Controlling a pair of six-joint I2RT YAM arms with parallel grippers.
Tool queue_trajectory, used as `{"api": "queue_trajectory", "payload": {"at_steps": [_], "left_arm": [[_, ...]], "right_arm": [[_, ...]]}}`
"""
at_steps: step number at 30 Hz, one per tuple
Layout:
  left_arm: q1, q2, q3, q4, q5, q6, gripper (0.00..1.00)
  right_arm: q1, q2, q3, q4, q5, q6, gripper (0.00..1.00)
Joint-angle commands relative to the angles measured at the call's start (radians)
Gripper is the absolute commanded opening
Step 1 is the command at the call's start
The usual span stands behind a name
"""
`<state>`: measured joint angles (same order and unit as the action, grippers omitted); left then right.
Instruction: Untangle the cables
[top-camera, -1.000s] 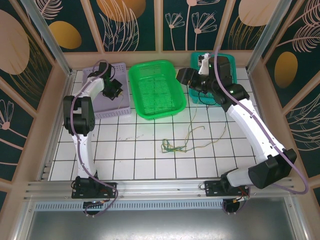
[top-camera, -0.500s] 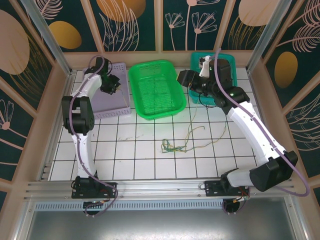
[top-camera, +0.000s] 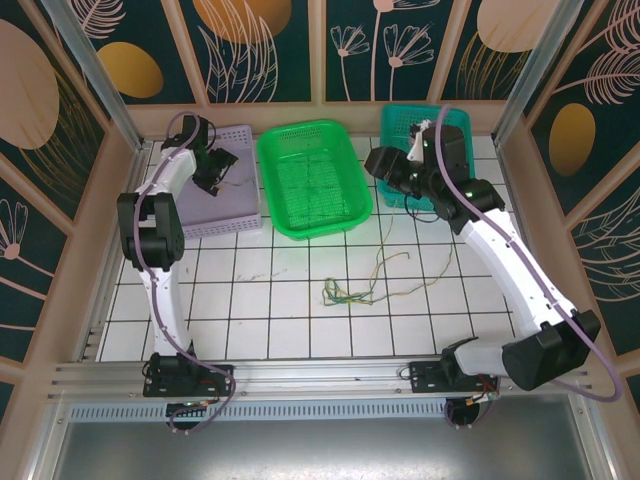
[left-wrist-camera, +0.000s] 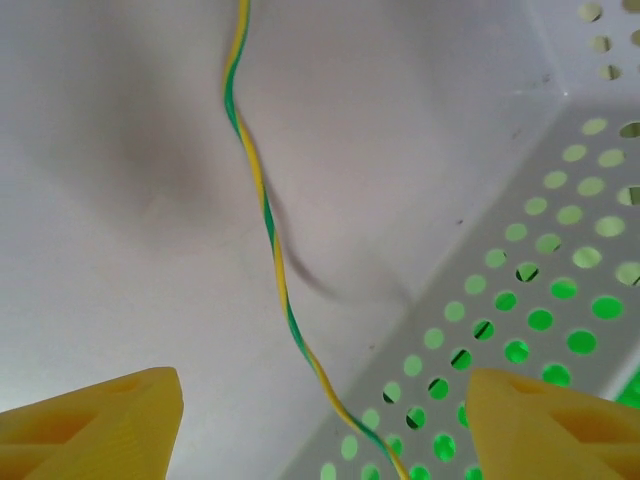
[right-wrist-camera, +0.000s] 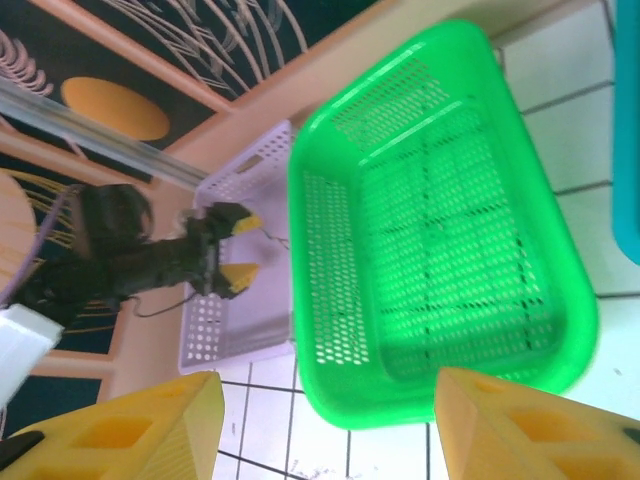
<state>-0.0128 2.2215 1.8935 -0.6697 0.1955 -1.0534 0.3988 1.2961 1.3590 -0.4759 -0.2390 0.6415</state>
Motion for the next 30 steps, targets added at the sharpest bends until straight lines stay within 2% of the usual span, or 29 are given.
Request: {"api": "queue_trajectory", "payload": {"at_steps": [1,5,8,11,14,16,19,23,27,30], "left_arm": [[0.002,-0.125,-0.026,-0.012,-0.052,-0.013,0.77],[0.001,-0.21,-0.073,0.017,-0.055,-0.005,0.77],[-0.015,-0.283,-0.116,0.053,-0.039,0.029,0.73],[-0.071,-0.363,-0.172,0.086,-0.029,0.09,0.66],[-0.177,-0.44,-0.238,0.085,-0.03,0.148,0.59],[-0.281,-0.493,-0.311,0.09,-0.027,0.183,0.56],[-0.454,-0.569,-0.448,0.081,-0.04,0.191,0.56],[-0.641,-0.638,-0.66,0.128,-0.042,0.217,0.57],[-0.76,-0.674,-0.819,0.232,-0.021,0.317,0.59],[-0.82,-0.66,-0.859,0.312,0.005,0.421,0.61]], "right_arm": [[-0.011,-0.042,-0.048,-0.067,0.065,0.076,0.58],[-0.012,-0.062,-0.107,-0.135,0.13,0.146,0.55],[-0.011,-0.082,-0.171,-0.18,0.18,0.218,0.52],[-0.012,-0.106,-0.272,-0.163,0.172,0.28,0.52],[-0.014,-0.11,-0.378,-0.092,0.127,0.308,0.52],[-0.014,-0.102,-0.42,-0.072,0.102,0.322,0.53],[-0.023,-0.131,-0.476,-0.146,0.116,0.378,0.53],[-0.038,-0.241,-0.58,-0.226,0.124,0.501,0.53],[-0.034,-0.316,-0.697,-0.246,0.051,0.638,0.55],[-0.034,-0.36,-0.808,-0.188,0.01,0.716,0.55]]}}
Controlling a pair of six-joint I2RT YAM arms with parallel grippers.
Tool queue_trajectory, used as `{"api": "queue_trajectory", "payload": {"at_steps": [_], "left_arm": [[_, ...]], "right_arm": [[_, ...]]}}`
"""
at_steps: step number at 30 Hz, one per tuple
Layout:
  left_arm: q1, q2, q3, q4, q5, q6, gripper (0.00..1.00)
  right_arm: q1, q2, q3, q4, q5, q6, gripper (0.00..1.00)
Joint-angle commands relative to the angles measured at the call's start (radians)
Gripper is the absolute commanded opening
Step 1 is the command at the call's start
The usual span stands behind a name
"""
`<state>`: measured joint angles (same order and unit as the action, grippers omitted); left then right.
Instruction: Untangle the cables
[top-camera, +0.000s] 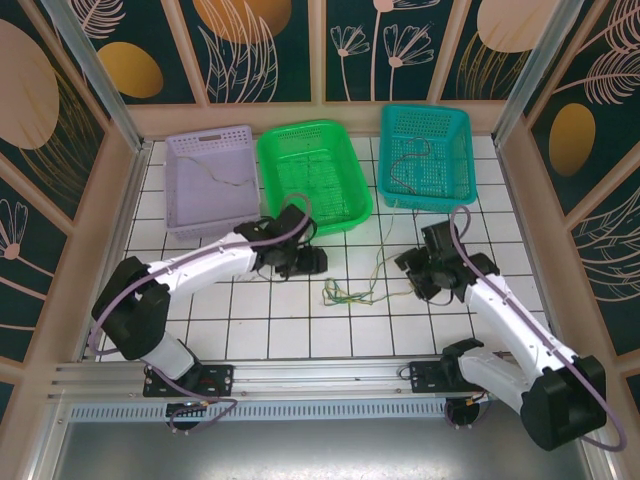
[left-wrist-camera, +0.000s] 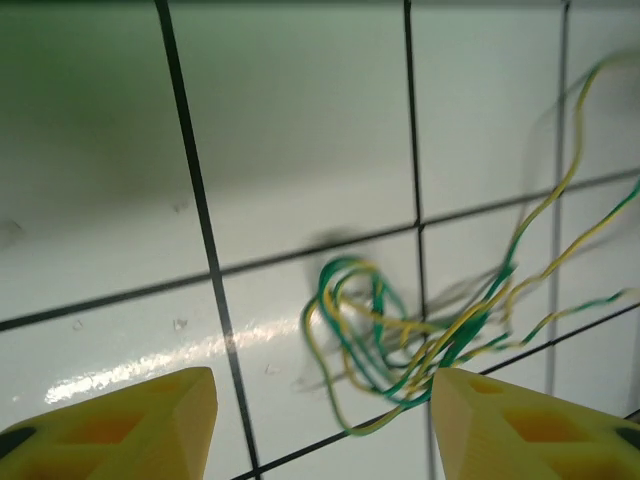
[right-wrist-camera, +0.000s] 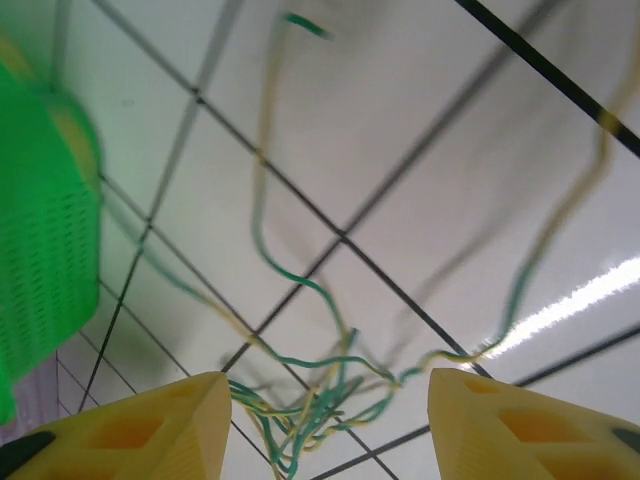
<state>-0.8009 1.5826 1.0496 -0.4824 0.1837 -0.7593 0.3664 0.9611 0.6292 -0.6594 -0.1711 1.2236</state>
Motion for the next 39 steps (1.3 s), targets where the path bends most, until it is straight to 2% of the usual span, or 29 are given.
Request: {"api": "queue_trajectory", "payload": {"at_steps": [1,3,7,11,14,16,17,20,26,31,36,39], "left_arm": [[-0.048,-0.007,-0.016,0.134,0.005,0.153,0.62],[-0.067,0.046,0.002,0.13,-0.016,0.18,0.62],[-0.07,0.153,0.052,0.112,-0.033,0.129,0.63],[-0.079,0.201,0.078,0.156,-0.032,0.101,0.61],[-0.094,0.244,0.119,0.107,-0.106,0.172,0.61],[-0.113,0.25,0.124,0.098,-0.155,0.262,0.61],[-0.12,0.249,0.124,0.09,-0.189,0.301,0.62],[-0.122,0.22,0.101,0.106,-0.202,0.409,0.65],[-0.122,0.181,0.042,0.147,-0.04,0.557,0.68],[-0.122,0.138,-0.033,0.284,0.126,0.621,0.69],[-0.122,0.204,0.02,0.28,0.08,0.694,0.69],[-0.122,0.239,0.05,0.286,0.094,0.731,0.7]], "right_arm": [[-0.002,-0.034,-0.103,0.012,-0.059,0.149,0.56],[-0.004,-0.039,-0.145,0.05,-0.05,0.17,0.56],[-0.015,-0.028,-0.202,0.139,-0.065,0.204,0.54],[-0.022,-0.011,-0.238,0.21,-0.064,0.223,0.46],[-0.034,0.009,-0.238,0.222,-0.057,0.202,0.41],[-0.042,0.031,-0.224,0.203,-0.047,0.169,0.34],[-0.048,0.044,-0.213,0.19,-0.038,0.137,0.28],[-0.085,0.089,-0.166,0.139,0.004,0.007,0.01],[-0.197,0.178,-0.049,0.08,0.066,-0.317,0.0],[-0.227,0.225,0.006,0.08,0.068,-0.435,0.0],[-0.237,0.264,0.022,0.096,0.039,-0.498,0.0],[-0.252,0.278,0.028,0.091,0.029,-0.538,0.0]]}}
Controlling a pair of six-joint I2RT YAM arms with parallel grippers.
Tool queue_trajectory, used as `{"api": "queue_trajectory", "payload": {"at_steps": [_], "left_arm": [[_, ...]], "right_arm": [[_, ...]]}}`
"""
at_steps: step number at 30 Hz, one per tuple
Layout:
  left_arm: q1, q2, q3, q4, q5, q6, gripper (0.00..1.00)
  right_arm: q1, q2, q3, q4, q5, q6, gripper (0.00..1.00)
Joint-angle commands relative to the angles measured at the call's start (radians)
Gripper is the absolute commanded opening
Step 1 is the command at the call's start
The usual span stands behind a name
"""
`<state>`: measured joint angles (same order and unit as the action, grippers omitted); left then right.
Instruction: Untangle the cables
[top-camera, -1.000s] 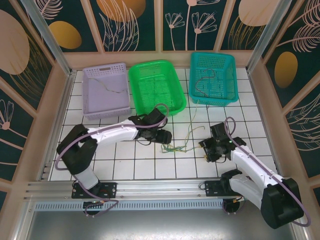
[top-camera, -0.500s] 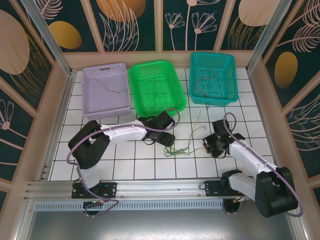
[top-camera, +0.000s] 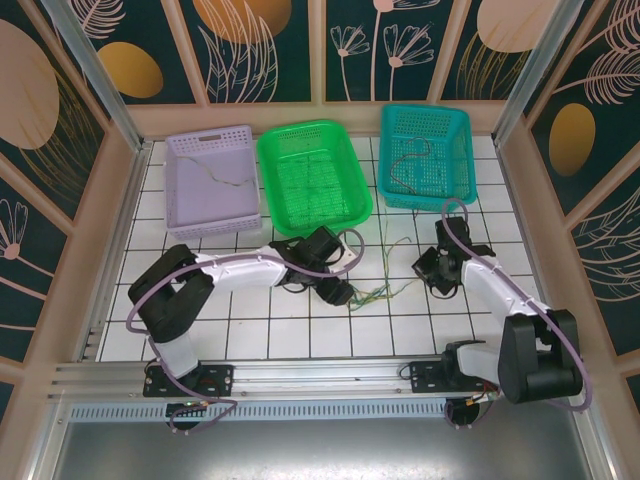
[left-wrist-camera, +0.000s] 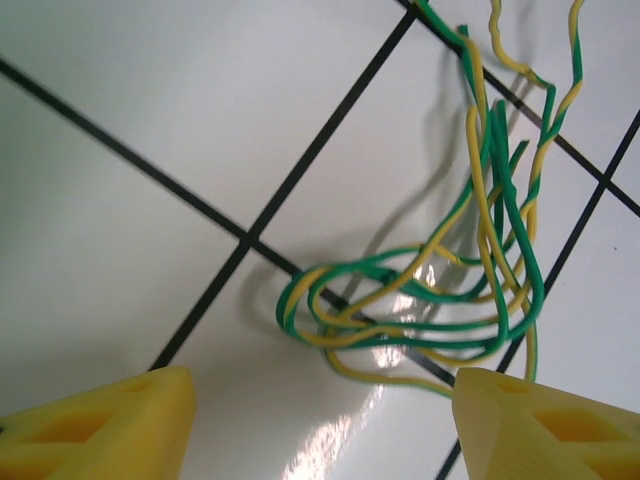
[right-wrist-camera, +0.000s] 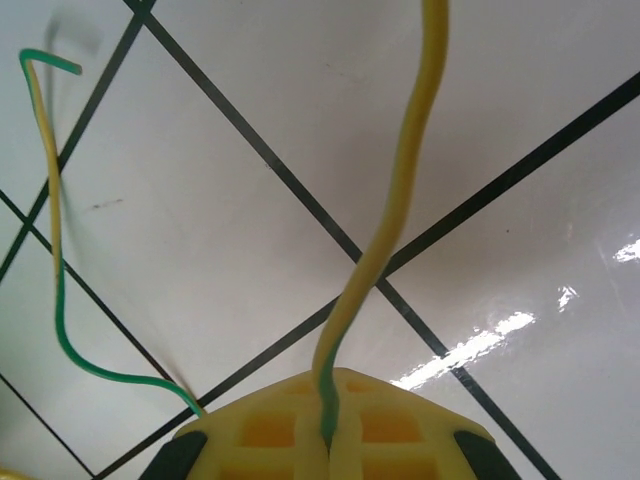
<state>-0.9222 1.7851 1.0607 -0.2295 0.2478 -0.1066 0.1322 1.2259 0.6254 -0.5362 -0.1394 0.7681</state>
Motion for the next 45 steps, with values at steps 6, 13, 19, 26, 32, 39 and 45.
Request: {"api": "queue_trajectory", "payload": {"at_steps": [6,13,19,26,32,39,45], "left_arm": [[-0.001,0.097,0.089,0.022,0.125,0.166,0.71],[0.0,0.15,0.122,0.014,0.277,0.145,0.69],[0.0,0.194,0.141,0.01,0.276,0.153,0.59],[-0.001,0.235,0.152,0.045,0.294,0.111,0.28],[0.001,0.174,0.121,0.06,0.292,0.079,0.0],[0.002,-0.012,0.005,0.134,0.186,-0.072,0.0],[0.017,-0.122,-0.069,0.095,0.061,-0.22,0.0]], "right_arm": [[-0.092,0.042,0.04,-0.045,-0.06,-0.199,0.0],[-0.119,0.063,0.048,-0.039,-0.088,-0.216,0.0],[-0.121,0.073,0.047,-0.028,-0.1,-0.205,0.0],[-0.12,0.076,0.048,-0.023,-0.105,-0.199,0.0],[-0.12,0.062,0.061,-0.028,-0.083,-0.183,0.0],[-0.123,-0.02,0.135,-0.08,0.016,-0.127,0.0],[-0.129,-0.105,0.229,-0.142,0.138,-0.065,0.0]]}}
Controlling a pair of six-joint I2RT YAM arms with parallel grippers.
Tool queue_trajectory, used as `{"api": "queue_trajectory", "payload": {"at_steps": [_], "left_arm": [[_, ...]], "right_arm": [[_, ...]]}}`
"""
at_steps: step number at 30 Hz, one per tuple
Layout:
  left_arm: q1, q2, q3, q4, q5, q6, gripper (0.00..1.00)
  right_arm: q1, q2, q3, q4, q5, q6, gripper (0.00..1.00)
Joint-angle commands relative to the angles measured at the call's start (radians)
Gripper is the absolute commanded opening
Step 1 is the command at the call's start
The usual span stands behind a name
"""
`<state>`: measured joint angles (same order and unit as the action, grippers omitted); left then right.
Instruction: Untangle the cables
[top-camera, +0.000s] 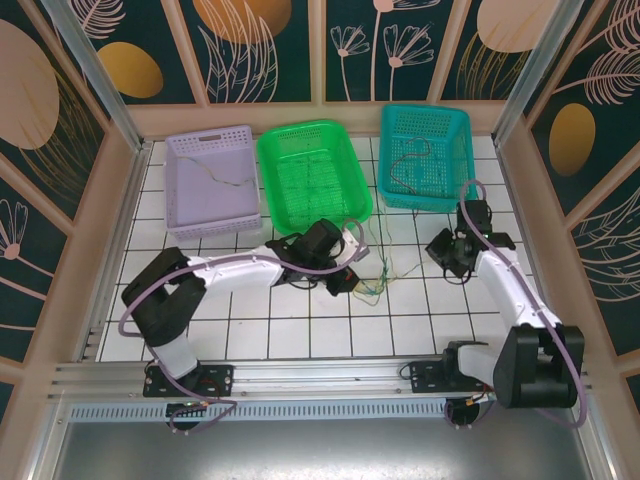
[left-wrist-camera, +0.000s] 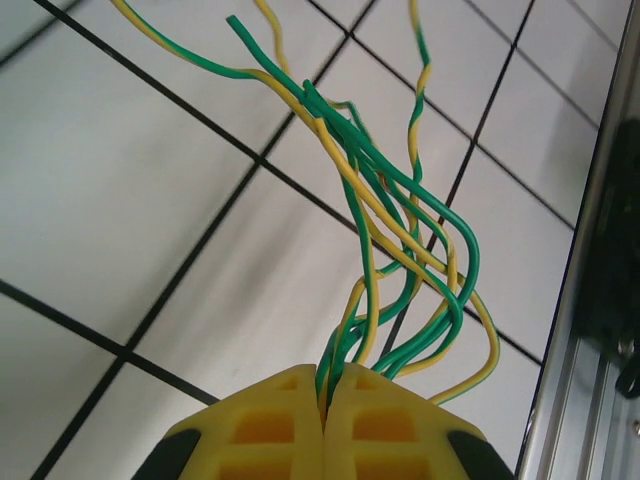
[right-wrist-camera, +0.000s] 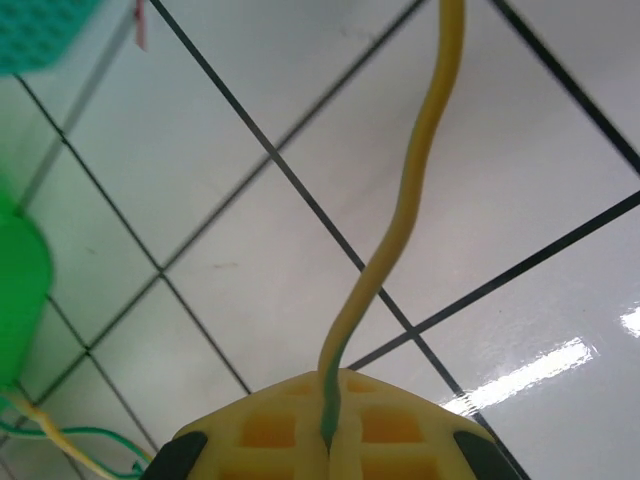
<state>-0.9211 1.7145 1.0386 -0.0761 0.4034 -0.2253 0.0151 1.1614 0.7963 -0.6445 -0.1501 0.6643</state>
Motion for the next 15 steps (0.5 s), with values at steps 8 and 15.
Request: {"api": "queue_trajectory", "payload": {"at_steps": [8,15], "left_arm": [[0.02,-0.177,-0.158,-0.085,-0.207,-0.223,0.0],[0.019,-0.254,-0.25,-0.12,-0.208,-0.226,0.0]], "right_arm": [[-0.014,-0.078,0.124,-0.013,0.185,0.098,0.0],[-0.006,-0.07,0.153,-0.002,0.184,0.114,0.0]]}}
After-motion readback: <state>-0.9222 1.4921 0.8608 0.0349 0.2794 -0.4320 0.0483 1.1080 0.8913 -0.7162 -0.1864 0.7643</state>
